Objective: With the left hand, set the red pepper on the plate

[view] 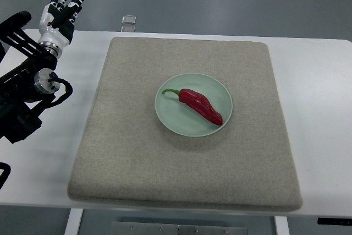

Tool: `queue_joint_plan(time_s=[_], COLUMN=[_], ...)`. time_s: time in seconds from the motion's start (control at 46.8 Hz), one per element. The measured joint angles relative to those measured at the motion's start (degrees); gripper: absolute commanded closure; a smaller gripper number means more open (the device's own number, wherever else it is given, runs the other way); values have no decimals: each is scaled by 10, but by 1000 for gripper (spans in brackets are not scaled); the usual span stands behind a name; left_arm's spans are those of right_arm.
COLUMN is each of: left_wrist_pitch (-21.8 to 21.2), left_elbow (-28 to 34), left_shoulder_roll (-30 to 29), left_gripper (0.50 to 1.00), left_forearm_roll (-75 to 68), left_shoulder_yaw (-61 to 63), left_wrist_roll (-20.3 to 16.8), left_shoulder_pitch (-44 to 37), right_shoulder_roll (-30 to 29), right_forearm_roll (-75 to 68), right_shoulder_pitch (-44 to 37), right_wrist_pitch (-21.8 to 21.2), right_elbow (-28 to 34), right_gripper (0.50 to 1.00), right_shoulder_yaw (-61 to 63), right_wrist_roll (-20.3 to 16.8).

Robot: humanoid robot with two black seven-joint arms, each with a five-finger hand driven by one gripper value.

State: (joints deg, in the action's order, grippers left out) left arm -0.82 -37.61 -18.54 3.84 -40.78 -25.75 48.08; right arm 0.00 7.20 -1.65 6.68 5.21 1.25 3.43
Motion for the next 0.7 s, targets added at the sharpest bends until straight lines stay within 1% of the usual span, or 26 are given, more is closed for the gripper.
queue_joint_plan(time_s=[0.704], left_wrist_pitch=[2], left_elbow=[2], left_shoulder_roll=[16], left_gripper=[500], left_forearm_roll=[8], left_shoulder_yaw=[-1], left_wrist_roll=[0], left_shoulder_pitch=[-1], right_shoulder_roll=[0], right_forearm_roll=[6], right_shoulder_pitch=[3], right_wrist_pitch=[0], right_elbow=[2], right_gripper=[572], right_shoulder_yaw=[-4], right_wrist_roll=[0])
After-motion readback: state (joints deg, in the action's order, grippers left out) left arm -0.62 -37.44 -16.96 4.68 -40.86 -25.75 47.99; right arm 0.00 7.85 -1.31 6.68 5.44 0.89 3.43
